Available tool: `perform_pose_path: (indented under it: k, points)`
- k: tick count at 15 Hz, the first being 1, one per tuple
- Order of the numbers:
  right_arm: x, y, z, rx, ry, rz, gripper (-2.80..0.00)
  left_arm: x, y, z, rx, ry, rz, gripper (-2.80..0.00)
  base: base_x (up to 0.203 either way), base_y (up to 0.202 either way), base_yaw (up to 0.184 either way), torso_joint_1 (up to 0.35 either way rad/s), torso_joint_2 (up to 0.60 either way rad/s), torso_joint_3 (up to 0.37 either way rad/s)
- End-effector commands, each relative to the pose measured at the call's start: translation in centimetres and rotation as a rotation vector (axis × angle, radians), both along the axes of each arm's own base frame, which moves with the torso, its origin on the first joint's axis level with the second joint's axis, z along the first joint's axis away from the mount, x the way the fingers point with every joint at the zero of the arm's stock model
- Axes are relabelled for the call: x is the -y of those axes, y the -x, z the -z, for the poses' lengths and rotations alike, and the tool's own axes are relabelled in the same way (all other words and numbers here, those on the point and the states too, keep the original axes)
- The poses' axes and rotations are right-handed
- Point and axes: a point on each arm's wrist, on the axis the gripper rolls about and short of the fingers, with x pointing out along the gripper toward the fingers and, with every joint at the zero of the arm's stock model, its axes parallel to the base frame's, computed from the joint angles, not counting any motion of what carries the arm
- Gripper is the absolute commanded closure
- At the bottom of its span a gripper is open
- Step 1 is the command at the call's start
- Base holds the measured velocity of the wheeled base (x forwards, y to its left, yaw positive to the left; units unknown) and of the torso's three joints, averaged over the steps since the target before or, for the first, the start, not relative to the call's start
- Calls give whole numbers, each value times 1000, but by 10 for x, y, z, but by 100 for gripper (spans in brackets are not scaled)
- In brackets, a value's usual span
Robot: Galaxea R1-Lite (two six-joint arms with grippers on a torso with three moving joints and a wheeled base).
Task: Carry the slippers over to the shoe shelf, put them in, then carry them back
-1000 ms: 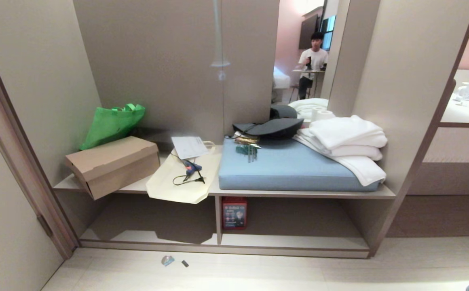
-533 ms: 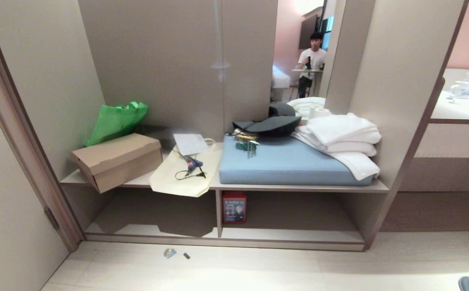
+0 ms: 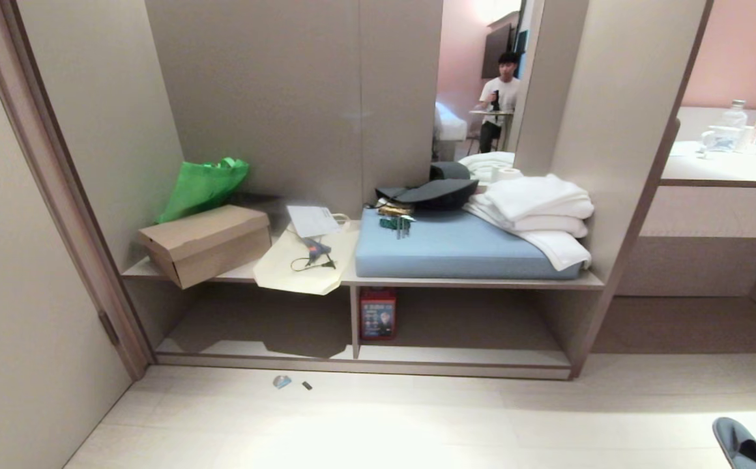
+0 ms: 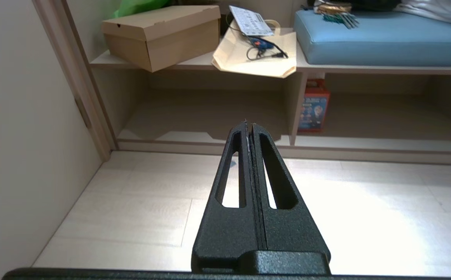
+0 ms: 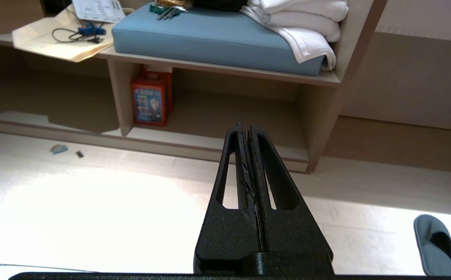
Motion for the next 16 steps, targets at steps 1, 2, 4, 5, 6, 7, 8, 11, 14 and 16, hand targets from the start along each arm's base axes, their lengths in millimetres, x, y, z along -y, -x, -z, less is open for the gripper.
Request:
perform_pose_path:
  k: [1,2,4,5,6,7,8,11,14,16]
  points:
    - [0,0,0,-1,1,-1,0,0,0,0,-1,0,0,0,-193,0,0,2,-1,4]
    - [0,0,0,-1,1,-1,0,0,0,0,-1,0,0,0,-199,0,2,5,6,6]
    - [0,0,0,-1,-1,-1,0,0,0,0,-1,0,0,0,-199,0,-1,2,6,5]
    - [0,0,0,-1,-1,-1,0,0,0,0,-1,0,0,0,-196,0,0,2,2,3]
    - [0,0,0,-1,-1,-1,0,0,0,0,-1,0,0,0,-198,0,0,7,1,9]
    - [0,0,0,-1,-1,-1,0,0,0,0,-1,0,0,0,-190,0,-2,-2,7,2]
    - [0,0,0,-1,-1,-1,0,0,0,0,-1,0,0,0,-194,0,-1,2,-2,7]
    - [0,0,0,-1,1,-1,0,0,0,0,-1,0,0,0,-197,0,1,2,-1,4]
    - [0,0,0,-1,1,-1,0,0,0,0,-1,0,0,0,-195,0,0,2,2,4]
    - [0,0,0,-1,2,-1,0,0,0,0,-1,0,0,0,-194,0,-1,0,2,4]
